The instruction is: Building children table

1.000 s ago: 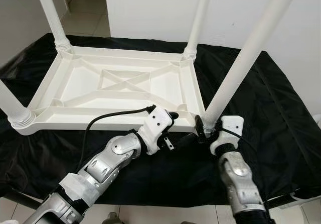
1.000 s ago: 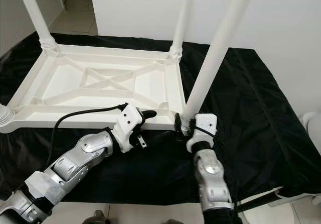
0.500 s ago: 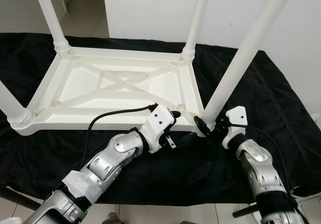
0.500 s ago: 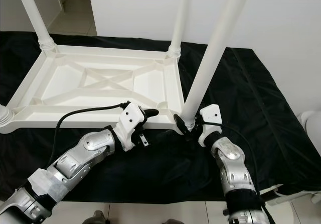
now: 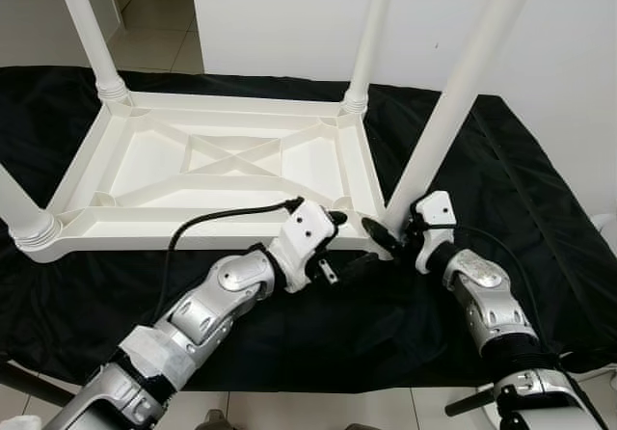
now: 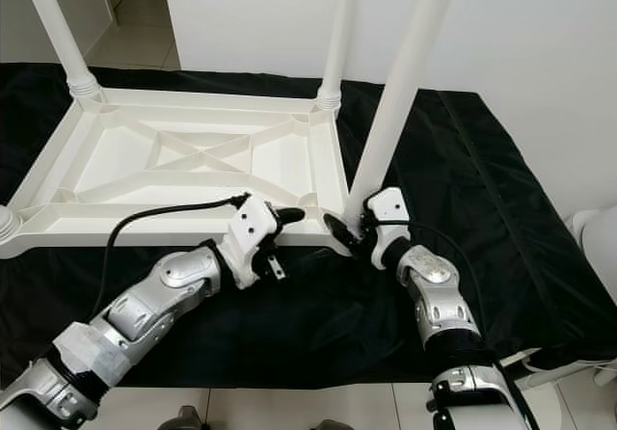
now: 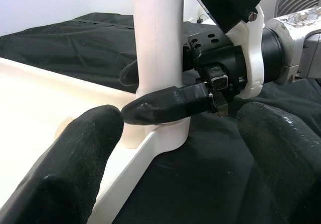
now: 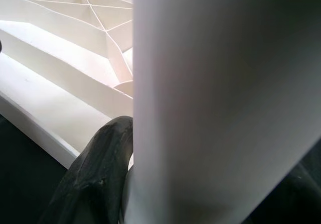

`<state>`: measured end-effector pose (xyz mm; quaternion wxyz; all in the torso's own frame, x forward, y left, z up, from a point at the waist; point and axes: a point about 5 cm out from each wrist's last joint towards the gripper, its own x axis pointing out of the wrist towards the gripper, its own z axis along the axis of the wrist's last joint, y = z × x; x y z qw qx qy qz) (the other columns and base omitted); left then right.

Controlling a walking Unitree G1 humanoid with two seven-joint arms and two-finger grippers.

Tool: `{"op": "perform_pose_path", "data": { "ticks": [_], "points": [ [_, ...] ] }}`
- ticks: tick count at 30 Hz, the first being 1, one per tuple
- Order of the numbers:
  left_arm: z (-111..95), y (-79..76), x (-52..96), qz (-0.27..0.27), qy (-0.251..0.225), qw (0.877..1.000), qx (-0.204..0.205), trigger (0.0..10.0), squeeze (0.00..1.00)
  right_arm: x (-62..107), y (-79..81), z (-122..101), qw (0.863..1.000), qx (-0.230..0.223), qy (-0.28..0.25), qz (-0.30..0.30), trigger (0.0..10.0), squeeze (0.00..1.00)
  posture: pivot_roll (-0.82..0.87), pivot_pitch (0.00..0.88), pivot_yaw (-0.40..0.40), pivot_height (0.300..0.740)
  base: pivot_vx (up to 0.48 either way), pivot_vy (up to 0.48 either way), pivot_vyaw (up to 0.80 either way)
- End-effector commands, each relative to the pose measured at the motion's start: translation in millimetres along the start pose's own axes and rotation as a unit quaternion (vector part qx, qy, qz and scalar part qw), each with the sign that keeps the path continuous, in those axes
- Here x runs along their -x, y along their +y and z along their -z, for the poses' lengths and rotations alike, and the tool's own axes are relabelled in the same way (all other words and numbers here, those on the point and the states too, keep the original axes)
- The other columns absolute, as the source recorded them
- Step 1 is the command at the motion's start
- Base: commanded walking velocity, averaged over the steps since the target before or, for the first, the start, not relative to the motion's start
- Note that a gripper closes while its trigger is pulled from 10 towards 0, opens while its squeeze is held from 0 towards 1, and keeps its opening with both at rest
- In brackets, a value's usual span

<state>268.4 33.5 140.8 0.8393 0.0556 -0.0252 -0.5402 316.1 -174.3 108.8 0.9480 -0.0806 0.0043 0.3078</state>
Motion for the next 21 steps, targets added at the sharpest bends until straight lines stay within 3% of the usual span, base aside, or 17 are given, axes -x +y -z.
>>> {"op": "perform_pose_path", "data": {
  "ticks": [1, 5, 6, 11, 15, 18, 20, 21],
  "points": [
    [-1.2, -10.7, 1.2, 0.113, 0.0, 0.994, -0.007, 10.0, 0.0, -0.9, 6.5, 6.7, 1.0, -0.005, 0.011, -0.027, 0.0, 0.0, 0.02, 0.0, -0.056, 0.74, 0.0, 0.0, 0.0],
    [-0.8, -12.1, 1.0, 0.115, 0.0, 0.993, -0.005, 10.0, 0.0, 3.1, 6.1, 9.8, 1.0, -0.007, 0.012, -0.023, 0.0, 0.0, 0.01, 0.0, -0.053, 0.74, 0.0, 0.0, 0.0],
    [-0.7, -12.6, 0.5, 0.117, -0.001, 0.993, -0.004, 10.0, 0.0, 5.0, 5.1, 11.2, 1.0, -0.007, 0.014, -0.013, 10.0, 0.0, 0.01, 0.0, -0.053, 0.74, 0.0, 0.0, 0.0],
    [-0.7, -12.8, 0.2, 0.117, -0.001, 0.993, -0.004, 10.0, 0.0, 6.3, 4.7, 12.3, 1.0, -0.011, 0.014, -0.005, 10.0, 0.0, 0.0, 0.0, -0.052, 0.74, 0.0, 0.0, 0.0],
    [-1.2, -13.3, 0.0, 0.12, -0.002, 0.993, -0.005, 10.0, 0.0, 8.3, 3.8, 14.7, 0.992, -0.03, 0.035, 0.118, 10.0, 0.0, 0.0, 0.0, -0.056, 0.74, 0.0, 0.0, 0.0],
    [-1.1, -13.3, 0.3, 0.12, -0.001, 0.993, -0.004, 10.0, 0.0, 8.1, 5.2, 14.2, 0.99, -0.038, 0.033, 0.131, 10.0, 0.0, 0.0, 0.0, -0.056, 0.74, 0.0, 0.0, 0.0],
    [-0.5, -14.3, 0.4, 0.122, -0.001, 0.992, -0.003, 10.0, 0.0, 6.3, 12.4, 12.9, 0.979, -0.073, 0.031, 0.188, 10.0, 0.0, 0.0, 0.0, -0.055, 0.74, 0.0, 0.0, 0.0],
    [-0.5, -14.3, 0.4, 0.122, -0.001, 0.992, -0.003, 10.0, 0.0, 6.3, 12.4, 12.9, 0.979, -0.073, 0.031, 0.188, 10.0, 0.0, 0.0, 0.0, -0.055, 0.74, 0.0, 0.0, 0.0]
  ]
}}
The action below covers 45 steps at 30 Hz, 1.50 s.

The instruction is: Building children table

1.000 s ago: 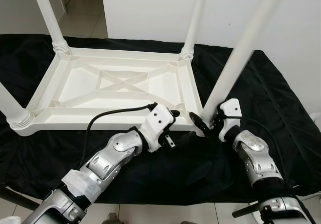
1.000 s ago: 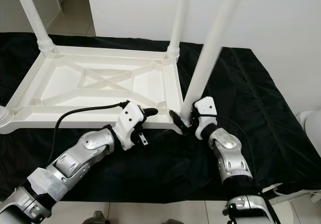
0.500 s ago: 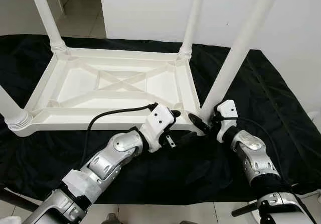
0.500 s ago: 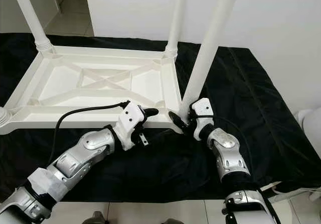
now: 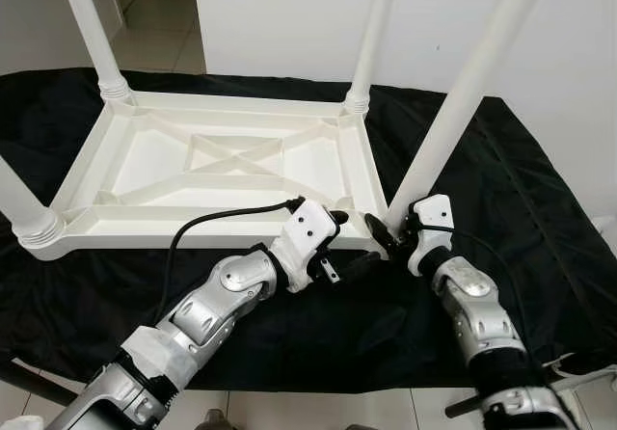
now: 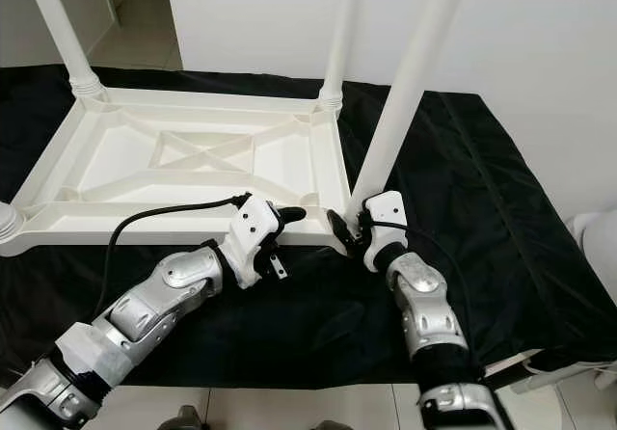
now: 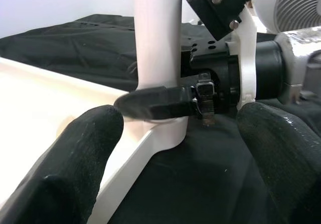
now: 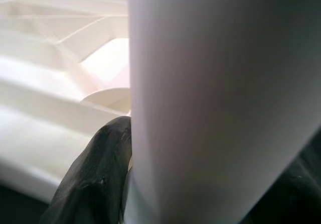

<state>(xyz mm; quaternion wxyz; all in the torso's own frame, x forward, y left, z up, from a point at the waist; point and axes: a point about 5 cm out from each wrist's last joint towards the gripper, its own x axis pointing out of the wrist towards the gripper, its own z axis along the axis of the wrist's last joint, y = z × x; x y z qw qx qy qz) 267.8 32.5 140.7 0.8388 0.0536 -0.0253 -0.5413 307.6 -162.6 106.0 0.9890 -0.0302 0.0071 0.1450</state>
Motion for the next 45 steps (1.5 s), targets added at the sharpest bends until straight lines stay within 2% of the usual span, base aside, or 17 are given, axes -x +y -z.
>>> {"op": "perform_pose_path", "data": {
  "ticks": [1, 3, 4, 7, 8, 10, 11, 15, 20, 21, 29, 30, 31, 32, 37, 39, 45],
  "points": [
    [-0.1, -14.1, 0.9, 0.123, 0.001, 0.992, -0.004, 10.0, 0.0, 5.9, -2.6, 12.3, 0.997, -0.035, 0.034, 0.064, 10.0, 0.0, 0.0, 0.0, -0.056, 0.74, 0.0, 0.0, 0.0],
    [0.1, -14.8, 0.8, 0.125, 0.001, 0.992, -0.004, 10.0, 0.0, 10.3, 4.2, 17.6, 0.984, -0.062, 0.047, 0.161, 10.0, 0.0, 0.0, 0.0, -0.057, 0.74, 0.0, 0.0, 0.0],
    [0.2, -14.8, 1.0, 0.125, 0.001, 0.992, -0.004, 10.0, 0.0, 12.5, 8.8, 20.1, 0.978, -0.066, 0.053, 0.19, 10.0, 0.0, 0.0, 0.0, -0.059, 0.74, 0.0, 0.0, 0.0],
    [0.4, -14.7, 1.1, 0.126, 0.001, 0.992, -0.004, 10.0, 0.0, 14.6, 13.3, 21.0, 0.973, -0.064, 0.057, 0.214, 10.0, 0.0, 0.0, 0.0, -0.058, 0.74, 0.0, 0.0, 0.0],
    [0.6, -14.6, 1.2, 0.126, 0.002, 0.992, -0.005, 10.0, 0.0, 16.5, 19.1, 22.0, 0.968, -0.063, 0.061, 0.236, 10.0, 0.0, 0.0, 0.0, -0.058, 0.74, 0.0, 0.0, 0.0],
    [0.6, -14.6, 1.2, 0.126, 0.002, 0.992, -0.005, 10.0, 0.0, 16.5, 19.1, 22.0, 0.968, -0.063, 0.061, 0.236, 10.0, 0.0, 0.0, 0.0, -0.058, 0.74, 0.0, 0.0, 0.0],
    [0.5, -14.8, 0.9, 0.128, 0.002, 0.992, -0.005, 10.0, 0.0, 17.1, 27.7, 22.7, 0.963, -0.069, 0.066, 0.253, 10.0, 0.0, 0.0, 0.0, -0.057, 0.74, 0.0, 0.0, 0.0],
    [0.2, -15.5, 0.5, 0.132, 0.002, 0.991, -0.006, 10.0, 0.0, 14.3, 40.5, 17.9, 0.965, -0.086, 0.058, 0.241, 10.0, 0.0, 0.0, 0.0, -0.051, 0.74, 0.0, 0.0, 0.0],
    [0.1, -15.5, 0.8, 0.136, 0.002, 0.991, -0.008, 10.0, 0.0, 14.4, 40.3, 11.1, 0.97, -0.083, 0.039, 0.223, 10.0, 0.0, 0.0, 0.0, -0.052, 0.74, 0.0, 0.0, 0.0],
    [0.0, -15.1, 1.1, 0.135, 0.003, 0.991, -0.009, 10.0, 0.0, 15.7, 38.7, 8.5, 0.972, -0.083, 0.029, 0.217, 10.0, 1.0, 0.01, 0.0, -0.052, 0.74, 0.0, 0.0, 0.0],
    [0.0, -14.5, 2.1, 0.132, 0.004, 0.991, -0.01, 10.0, 0.0, 25.0, 30.3, 4.4, 0.979, -0.08, 0.001, 0.188, 10.0, 1.0, 0.01, 0.0, -0.059, 0.74, 0.0, 0.0, 0.0],
    [0.2, -14.3, 2.2, 0.131, 0.004, 0.991, -0.01, 10.0, 0.0, 28.8, 24.5, 4.9, 0.983, -0.072, -0.002, 0.166, 10.0, 0.3, 0.01, 0.0, -0.06, 0.74, 0.0, 0.0, 0.0],
    [0.2, -14.3, 2.2, 0.131, 0.004, 0.991, -0.01, 10.0, 0.0, 28.8, 24.5, 4.9, 0.983, -0.072, -0.002, 0.166, 10.0, 0.3, 0.01, 0.0, -0.06, 0.74, 0.0, 0.0, 0.0],
    [0.3, -14.0, 2.1, 0.13, 0.004, 0.991, -0.01, 10.0, 0.0, 31.6, 18.0, 4.6, 0.987, -0.062, -0.008, 0.147, 10.0, 0.0, 0.01, 0.0, -0.06, 0.74, 0.0, 0.0, 0.0],
    [-0.1, -13.1, 1.2, 0.128, 0.003, 0.992, -0.012, 10.0, 0.0, 33.2, 5.1, 2.1, 0.995, -0.035, -0.014, 0.087, 10.0, 0.0, 0.01, 0.0, -0.055, 0.74, 0.0, 0.0, 0.0],
    [-1.1, -11.2, -0.6, 0.127, 0.001, 0.992, -0.013, 10.0, 0.0, 27.7, -8.3, -5.2, 1.0, 0.01, -0.026, 0.013, 10.0, 0.0, 0.01, 0.0, -0.049, 0.74, 0.0, 0.0, 0.0],
    [-2.5, -9.8, -2.0, 0.127, 0.0, 0.992, -0.015, 10.0, 0.0, 19.2, -13.5, -11.8, 0.998, 0.029, -0.035, -0.036, 10.0, 0.0, 0.01, 0.0, -0.042, 0.74, 0.0, 0.0, 0.0]
  ]
}}
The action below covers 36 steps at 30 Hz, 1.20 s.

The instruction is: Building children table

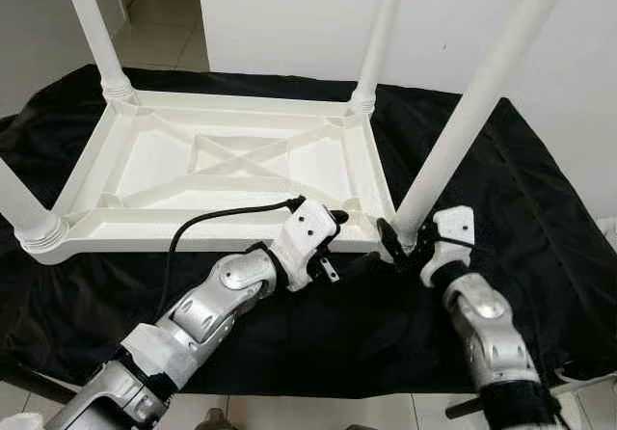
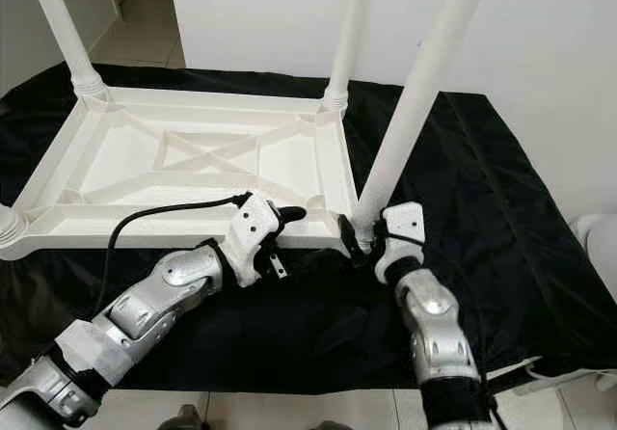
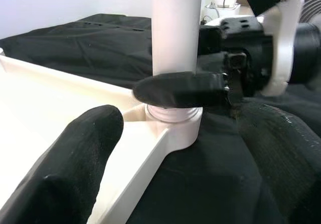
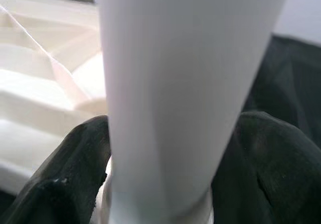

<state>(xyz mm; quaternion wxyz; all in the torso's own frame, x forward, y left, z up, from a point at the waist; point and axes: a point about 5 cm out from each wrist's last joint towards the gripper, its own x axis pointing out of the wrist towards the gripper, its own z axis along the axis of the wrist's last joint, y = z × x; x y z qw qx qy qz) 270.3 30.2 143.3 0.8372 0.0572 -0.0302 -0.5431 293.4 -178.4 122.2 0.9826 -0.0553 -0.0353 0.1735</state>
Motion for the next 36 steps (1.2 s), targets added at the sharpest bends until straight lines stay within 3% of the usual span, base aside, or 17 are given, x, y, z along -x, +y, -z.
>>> {"op": "perform_pose_path", "data": {
  "ticks": [1, 6, 7, 8, 9, 10, 21, 22, 31, 32, 36],
  "points": [
    [-0.3, -11.3, 0.9, 0.125, 0.001, 0.992, -0.009, 10.0, 0.0, -1.4, -1.8, 2.1, 1.0, 0.0, 0.002, -0.02, 10.0, 0.0, 0.01, 0.0, -0.042, 0.74, 0.0, 0.0, 0.0],
    [-1.8, -10.2, -0.1, 0.123, -0.001, 0.992, -0.01, 10.0, 0.0, -12.2, -3.7, 1.1, 0.998, 0.012, 0.012, -0.068, 10.0, 0.0, 0.01, 0.0, -0.043, 0.74, 0.0, 0.0, 0.0],
    [-2.3, -9.7, -0.3, 0.122, -0.002, 0.993, -0.011, 10.0, 0.0, -15.6, -3.7, 3.3, 0.996, 0.014, 0.024, -0.086, 8.9, 0.0, 0.01, 0.0, -0.044, 0.74, 0.0, 0.0, 0.0],
    [-2.3, -9.7, -0.3, 0.122, -0.002, 0.993, -0.011, 10.0, 0.0, -15.6, -3.7, 3.3, 0.996, 0.014, 0.024, -0.086, 8.9, 0.0, 0.01, 0.0, -0.044, 0.74, 0.0, 0.0, 0.0],
    [-2.6, -9.4, -0.5, 0.12, -0.002, 0.993, -0.011, 10.0, 0.0, -17.7, -3.7, 5.2, 0.995, 0.019, 0.033, -0.097, 2.8, 0.0, 0.02, 0.0, -0.047, 0.74, 0.0, 0.0, 0.0],
    [-2.8, -9.2, -0.5, 0.119, -0.003, 0.993, -0.012, 10.0, 0.0, -18.8, -3.7, 7.4, 0.993, 0.019, 0.041, -0.11, 0.0, 0.0, 0.02, 0.0, -0.049, 0.74, 0.0, 0.0, 0.0],
    [-2.8, -9.0, -0.1, 0.114, -0.005, 0.993, -0.011, 10.0, 0.0, -11.3, -4.2, 19.1, 0.988, 0.0, 0.064, -0.141, 0.0, 0.0, 0.02, 0.0, -0.057, 0.74, 0.0, 0.0, 0.0],
    [-2.7, -9.3, -0.3, 0.114, -0.005, 0.993, -0.01, 10.0, 0.0, -10.4, -4.9, 19.9, 0.989, -0.002, 0.063, -0.135, 10.0, 0.0, 0.02, 0.0, -0.056, 0.74, 0.0, 0.0, 0.0],
    [-2.8, -10.0, -0.8, 0.118, -0.005, 0.993, -0.01, 10.0, 0.0, -8.8, -5.3, 22.5, 0.995, -0.019, 0.057, -0.081, 10.0, 0.0, 0.0, 0.0, -0.053, 0.74, 0.0, 0.0, 0.0],
    [-2.6, -10.3, -0.6, 0.119, -0.005, 0.993, -0.009, 10.0, 0.0, -9.6, -4.5, 23.0, 0.998, -0.029, 0.057, -0.025, 10.0, 0.0, 0.01, 0.0, -0.058, 0.74, 0.0, 0.0, 0.0],
    [-2.5, -10.3, -0.4, 0.119, -0.005, 0.993, -0.009, 10.0, 0.0, -9.6, -2.6, 23.2, 0.997, -0.038, 0.058, 0.018, 10.0, 0.0, 0.01, 0.0, -0.058, 0.74, 0.0, 0.0, 0.0]
  ]
}}
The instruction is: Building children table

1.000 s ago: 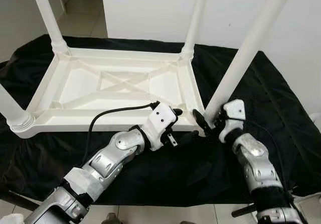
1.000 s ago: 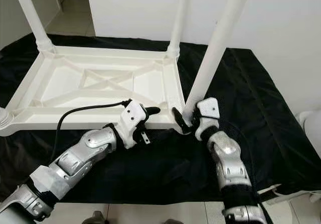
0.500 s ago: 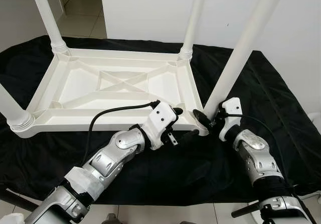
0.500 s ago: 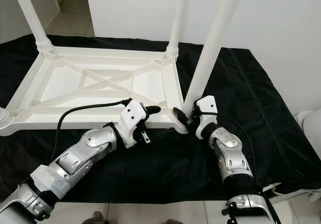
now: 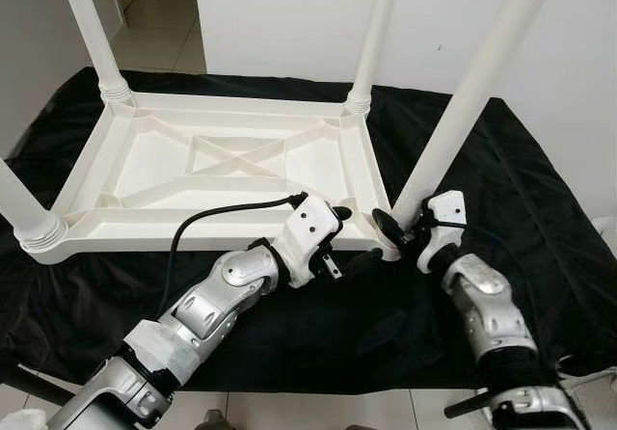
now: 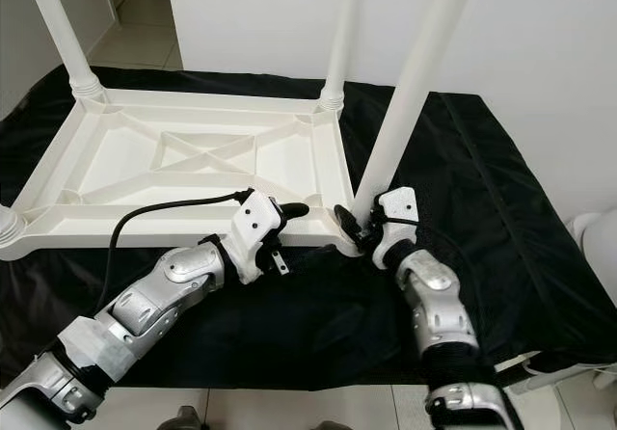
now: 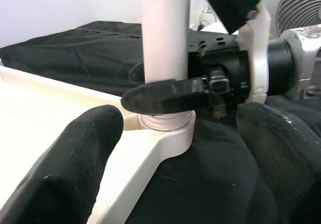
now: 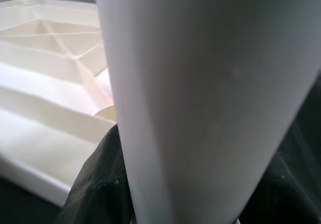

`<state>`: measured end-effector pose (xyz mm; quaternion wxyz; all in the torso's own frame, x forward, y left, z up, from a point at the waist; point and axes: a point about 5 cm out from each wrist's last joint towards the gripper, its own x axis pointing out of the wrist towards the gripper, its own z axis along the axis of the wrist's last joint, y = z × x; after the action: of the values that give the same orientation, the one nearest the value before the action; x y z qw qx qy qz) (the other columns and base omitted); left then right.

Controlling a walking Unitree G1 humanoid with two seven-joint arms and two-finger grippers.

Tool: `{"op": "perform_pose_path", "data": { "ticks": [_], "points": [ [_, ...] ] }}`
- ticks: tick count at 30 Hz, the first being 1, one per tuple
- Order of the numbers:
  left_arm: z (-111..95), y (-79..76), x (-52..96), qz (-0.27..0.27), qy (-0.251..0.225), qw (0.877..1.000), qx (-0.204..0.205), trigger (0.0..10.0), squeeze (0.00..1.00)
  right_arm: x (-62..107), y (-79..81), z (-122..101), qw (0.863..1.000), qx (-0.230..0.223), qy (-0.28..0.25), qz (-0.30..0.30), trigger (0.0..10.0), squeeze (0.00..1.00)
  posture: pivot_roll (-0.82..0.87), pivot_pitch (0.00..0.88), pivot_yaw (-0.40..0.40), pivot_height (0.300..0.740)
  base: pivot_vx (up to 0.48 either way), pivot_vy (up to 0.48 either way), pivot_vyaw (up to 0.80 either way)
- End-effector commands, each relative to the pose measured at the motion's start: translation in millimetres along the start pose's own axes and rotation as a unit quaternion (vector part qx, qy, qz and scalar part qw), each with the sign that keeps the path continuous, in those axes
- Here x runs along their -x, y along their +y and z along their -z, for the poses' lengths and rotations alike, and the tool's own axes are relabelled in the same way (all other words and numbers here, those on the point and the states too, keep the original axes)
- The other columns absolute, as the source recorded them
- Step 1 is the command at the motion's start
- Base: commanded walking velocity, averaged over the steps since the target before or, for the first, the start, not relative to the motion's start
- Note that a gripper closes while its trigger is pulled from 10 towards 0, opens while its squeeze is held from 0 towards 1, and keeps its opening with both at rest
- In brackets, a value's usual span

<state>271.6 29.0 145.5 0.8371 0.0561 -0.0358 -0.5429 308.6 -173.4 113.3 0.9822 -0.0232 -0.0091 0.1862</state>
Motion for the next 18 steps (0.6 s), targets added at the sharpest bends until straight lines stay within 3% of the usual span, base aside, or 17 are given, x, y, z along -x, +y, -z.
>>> {"op": "perform_pose_path", "data": {
  "ticks": [1, 5, 8, 9, 12, 14, 18],
  "points": [
    [-0.4, -11.3, 1.1, 0.119, 0.0, 0.993, -0.006, 10.0, 0.0, 5.5, -4.1, 13.4, 0.999, -0.003, 0.037, 0.032, 10.0, 0.0, 0.01, 0.0, -0.058, 0.74, 0.0, 0.0, 0.0],
    [0.6, -11.8, 1.7, 0.121, 0.001, 0.993, -0.006, 10.0, 0.0, 6.2, 3.3, 15.8, 0.992, -0.032, 0.04, 0.115, 10.0, 0.0, 0.01, 0.0, -0.058, 0.74, 0.0, 0.0, 0.0],
    [0.8, -12.0, 1.9, 0.121, 0.001, 0.993, -0.007, 10.0, 0.0, 6.3, 4.0, 16.4, 0.989, -0.039, 0.041, 0.134, 10.0, 0.0, 0.01, 0.0, -0.058, 0.74, 0.0, 0.0, 0.0],
    [1.0, -12.7, 1.7, 0.123, 0.002, 0.992, -0.007, 10.0, 0.0, 5.4, 10.4, 16.2, 0.983, -0.048, 0.036, 0.172, 10.0, 0.0, 0.01, 0.0, -0.059, 0.74, 0.0, 0.0, 0.0],
    [1.1, -13.1, 1.8, 0.124, 0.002, 0.992, -0.007, 10.0, 0.0, 3.6, 18.5, 15.6, 0.978, -0.052, 0.032, 0.197, 10.0, 0.0, 0.02, 0.0, -0.059, 0.74, 0.0, 0.0, 0.0],
    [1.2, -13.6, 2.4, 0.126, 0.003, 0.992, -0.007, 10.0, 0.0, 1.4, 29.8, 14.5, 0.964, -0.063, 0.031, 0.257, 10.0, 0.0, 0.02, 0.0, -0.055, 0.74, 0.0, 0.0, 0.0],
    [1.3, -14.3, 3.0, 0.128, 0.003, 0.992, -0.007, 10.0, 0.0, -0.2, 36.1, 14.9, 0.956, -0.077, 0.037, 0.282, 10.0, 0.0, 0.02, 0.0, -0.055, 0.74, 0.0, 0.0, 0.0]
  ]
}}
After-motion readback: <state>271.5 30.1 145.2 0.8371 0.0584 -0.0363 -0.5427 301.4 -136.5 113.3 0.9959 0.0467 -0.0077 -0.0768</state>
